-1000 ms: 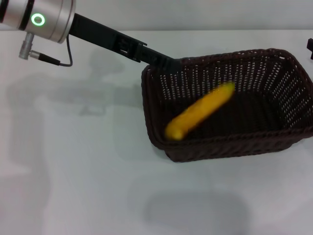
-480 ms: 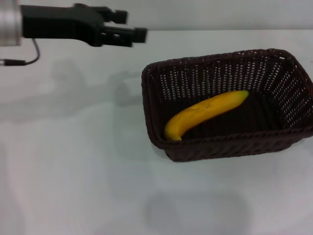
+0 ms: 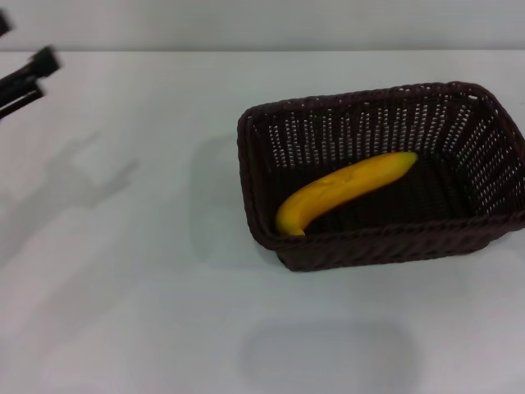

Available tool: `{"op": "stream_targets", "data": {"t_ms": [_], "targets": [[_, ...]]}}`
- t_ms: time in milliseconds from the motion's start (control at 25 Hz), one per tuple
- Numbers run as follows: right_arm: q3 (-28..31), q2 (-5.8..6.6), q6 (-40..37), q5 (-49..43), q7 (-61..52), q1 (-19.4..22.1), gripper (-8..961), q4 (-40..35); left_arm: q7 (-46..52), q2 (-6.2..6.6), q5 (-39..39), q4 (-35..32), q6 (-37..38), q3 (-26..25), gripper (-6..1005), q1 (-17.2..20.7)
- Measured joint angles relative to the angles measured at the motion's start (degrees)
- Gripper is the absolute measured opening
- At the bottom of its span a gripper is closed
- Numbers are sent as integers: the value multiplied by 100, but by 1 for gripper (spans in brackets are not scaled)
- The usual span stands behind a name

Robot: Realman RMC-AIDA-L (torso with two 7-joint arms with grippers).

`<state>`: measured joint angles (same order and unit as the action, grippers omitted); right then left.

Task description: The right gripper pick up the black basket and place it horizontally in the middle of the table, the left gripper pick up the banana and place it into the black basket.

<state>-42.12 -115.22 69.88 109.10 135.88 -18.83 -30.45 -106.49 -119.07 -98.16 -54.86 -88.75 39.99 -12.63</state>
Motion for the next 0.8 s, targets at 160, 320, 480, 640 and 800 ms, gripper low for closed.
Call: {"op": "stream_targets", "data": {"t_ms": [160, 320, 480, 640, 800], "targets": [[2, 0, 259, 440, 365, 67, 797, 268, -1283, -11, -867, 636, -6, -3, 876, 544], [3, 3, 493, 872, 497, 158, 796, 450, -2287, -10, -1672, 1516, -55, -3, 876, 811], [66, 5, 648, 999, 520, 220, 794, 486, -3005, -12, -2224, 2111, -146, -6, 876, 916], [205, 10, 791, 1055, 537, 230, 794, 569, -3436, -9, -2722, 2628, -348, -8, 876, 925], [283, 17, 867, 1087, 592, 232, 794, 661, -3630, 6, -2911, 2825, -393, -8, 876, 893]]}}
